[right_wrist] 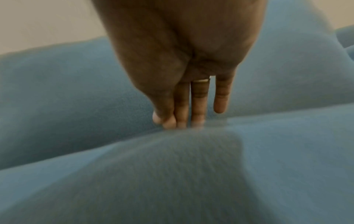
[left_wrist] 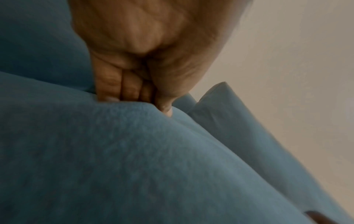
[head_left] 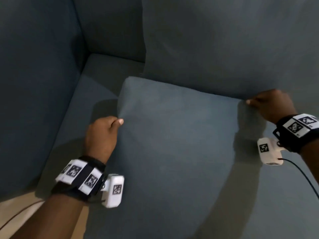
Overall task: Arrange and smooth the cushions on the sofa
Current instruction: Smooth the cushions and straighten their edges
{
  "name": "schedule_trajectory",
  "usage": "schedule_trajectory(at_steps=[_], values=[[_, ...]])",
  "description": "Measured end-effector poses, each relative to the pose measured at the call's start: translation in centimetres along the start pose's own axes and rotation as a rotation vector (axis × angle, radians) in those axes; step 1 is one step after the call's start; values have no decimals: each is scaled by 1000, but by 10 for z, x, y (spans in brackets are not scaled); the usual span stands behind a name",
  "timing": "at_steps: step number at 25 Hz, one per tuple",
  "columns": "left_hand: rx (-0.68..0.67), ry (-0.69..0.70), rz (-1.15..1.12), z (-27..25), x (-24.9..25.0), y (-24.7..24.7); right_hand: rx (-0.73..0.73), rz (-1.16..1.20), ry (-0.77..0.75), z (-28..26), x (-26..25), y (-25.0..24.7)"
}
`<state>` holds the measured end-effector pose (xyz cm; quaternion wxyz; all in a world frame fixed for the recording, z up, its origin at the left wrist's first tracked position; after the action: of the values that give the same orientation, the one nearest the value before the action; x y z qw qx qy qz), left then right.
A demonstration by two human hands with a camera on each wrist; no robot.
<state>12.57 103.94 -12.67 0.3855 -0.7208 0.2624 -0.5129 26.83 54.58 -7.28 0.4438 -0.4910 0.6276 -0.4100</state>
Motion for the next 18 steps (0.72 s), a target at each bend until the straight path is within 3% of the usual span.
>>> schedule_trajectory(at_steps=[2,4,8,10,13,15,16,17,18], values=[[-122,-38,0,-1,-8,23,13,32,20,-1,-7,5],[-230,-91,-90,-29,-28,38,-6,100,-117,-24,-49,14],[-184,-188,-185,-140,-73,31,-7,204,-466,-155,-134,64],[-39,-151,-141,-186,-69,11,-7,163,-608,-231,-170,92],[345,235,-28,-225,-5,-51,133,108,-740,-314,-202,85],[504,416,-37,-239,22,-70,327,159,-733,-341,-215,66],[488,405,-47,-234,16,-55,387,145,-698,-343,-217,75],[374,334,-13,-220,3,-20,367,78,-657,-338,-221,93],[185,243,79,-207,-11,20,253,-21,-629,-330,-227,120]])
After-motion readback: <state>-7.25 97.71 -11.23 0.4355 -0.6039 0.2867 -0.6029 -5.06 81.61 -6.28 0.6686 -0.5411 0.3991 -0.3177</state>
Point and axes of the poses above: each hand's wrist, its own z-axis towards the middle knuckle, its own y-axis out of the palm, x = y × z, the point moved 10 cm from there along z, towards the middle knuckle, and after that the axes turned 3 degrees about -y, right-handed, at the moved point
